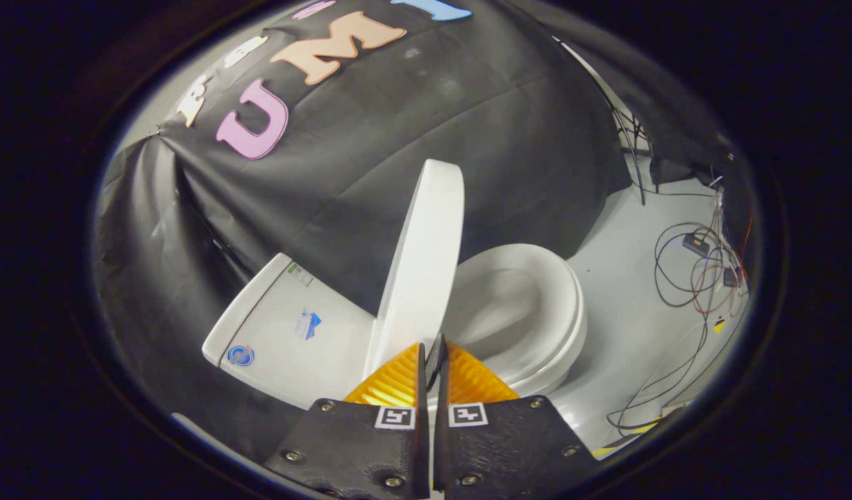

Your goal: Open the toilet lid.

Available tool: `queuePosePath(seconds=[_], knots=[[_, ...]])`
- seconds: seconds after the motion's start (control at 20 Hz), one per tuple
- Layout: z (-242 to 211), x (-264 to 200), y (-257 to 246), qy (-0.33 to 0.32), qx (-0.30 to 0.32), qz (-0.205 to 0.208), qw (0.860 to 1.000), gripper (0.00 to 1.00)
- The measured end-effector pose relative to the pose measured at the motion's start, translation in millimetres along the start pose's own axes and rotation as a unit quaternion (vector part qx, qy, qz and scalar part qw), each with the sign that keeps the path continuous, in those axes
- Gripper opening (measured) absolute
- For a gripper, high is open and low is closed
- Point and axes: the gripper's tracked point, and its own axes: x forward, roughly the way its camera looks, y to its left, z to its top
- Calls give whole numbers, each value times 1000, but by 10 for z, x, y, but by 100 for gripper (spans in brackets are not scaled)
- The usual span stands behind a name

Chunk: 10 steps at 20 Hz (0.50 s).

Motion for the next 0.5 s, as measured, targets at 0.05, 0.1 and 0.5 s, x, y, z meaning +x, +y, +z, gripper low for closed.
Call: queuePosePath(seconds=[0.05,0.1,0.5], knots=[[6,-9,33,-3,-7,-1,1000,3],[21,-18,67,-5,-14,-2,1000,3],[91,-97,378,-19,-80,-14,997,3]])
